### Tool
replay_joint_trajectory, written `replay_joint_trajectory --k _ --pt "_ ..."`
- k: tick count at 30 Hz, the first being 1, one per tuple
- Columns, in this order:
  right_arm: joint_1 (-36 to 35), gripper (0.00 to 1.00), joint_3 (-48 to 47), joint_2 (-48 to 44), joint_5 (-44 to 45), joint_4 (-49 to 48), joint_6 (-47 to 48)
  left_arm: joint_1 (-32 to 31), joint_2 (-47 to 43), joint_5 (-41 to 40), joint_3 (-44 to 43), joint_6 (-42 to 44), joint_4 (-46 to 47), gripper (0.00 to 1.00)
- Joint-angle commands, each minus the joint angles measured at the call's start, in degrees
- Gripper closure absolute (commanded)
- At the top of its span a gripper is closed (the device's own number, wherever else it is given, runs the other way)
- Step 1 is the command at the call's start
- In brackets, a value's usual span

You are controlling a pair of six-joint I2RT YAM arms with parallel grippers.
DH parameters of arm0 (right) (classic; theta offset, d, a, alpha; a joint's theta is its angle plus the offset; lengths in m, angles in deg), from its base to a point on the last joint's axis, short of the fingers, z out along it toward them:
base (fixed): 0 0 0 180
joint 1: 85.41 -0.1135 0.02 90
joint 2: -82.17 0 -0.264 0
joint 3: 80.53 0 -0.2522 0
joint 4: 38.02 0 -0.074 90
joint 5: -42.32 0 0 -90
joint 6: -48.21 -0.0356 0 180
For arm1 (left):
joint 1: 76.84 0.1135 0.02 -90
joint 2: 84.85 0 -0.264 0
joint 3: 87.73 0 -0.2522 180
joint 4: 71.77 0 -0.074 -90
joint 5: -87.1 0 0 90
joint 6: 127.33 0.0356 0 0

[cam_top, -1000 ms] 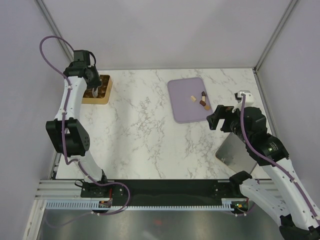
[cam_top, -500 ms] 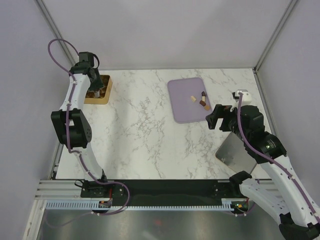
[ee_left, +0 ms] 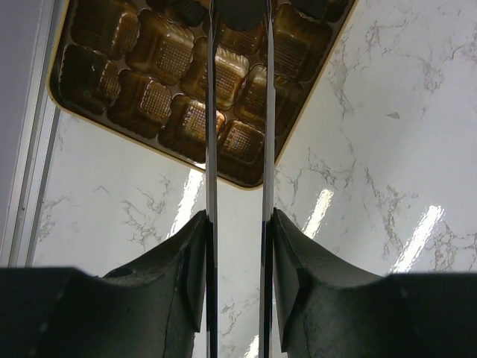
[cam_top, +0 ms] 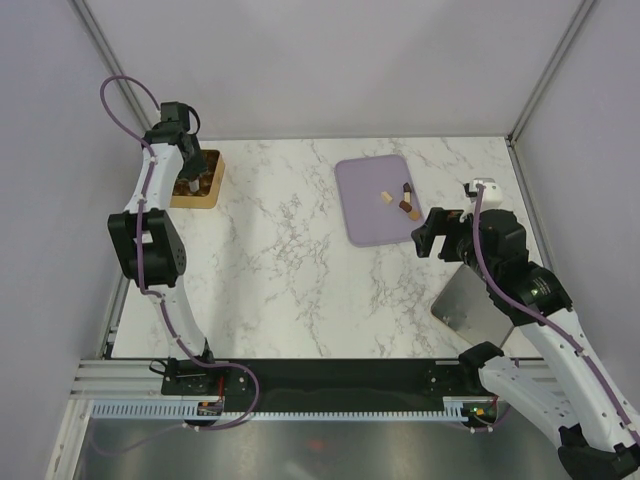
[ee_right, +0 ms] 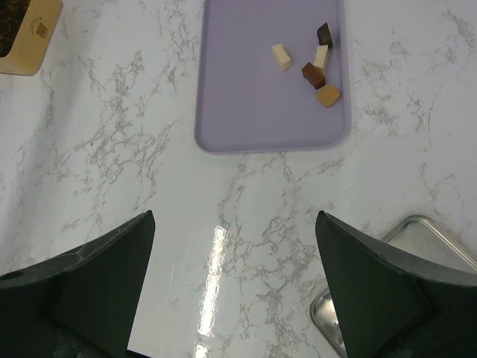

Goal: Pack the chocolate

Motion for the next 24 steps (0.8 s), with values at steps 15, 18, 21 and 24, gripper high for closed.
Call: replay_joint_trajectory --k 15,18,21,24 --pt "-0.16 0.02 -0.66 -1.12 0.99 -1.73 -0.41 -0.20 -4.50 1.36 -2.75 1.55 1.63 0.49" --pt "-0.16 0.02 -1.27 -1.56 1.43 -0.59 -0.49 -2.21 -7.15 4.35 -0.38 1.02 1.80 0.50" --pt "-0.16 0.03 -1.98 -2.26 1.52 0.38 -0.93 -6.77 -11.10 6.00 3.13 0.50 2.07 0.50" --pt "-0.16 0.02 -2.59 -3.14 0.99 1.17 -1.11 -12.92 -15.32 8.04 6.12 0.06 2.77 0.50"
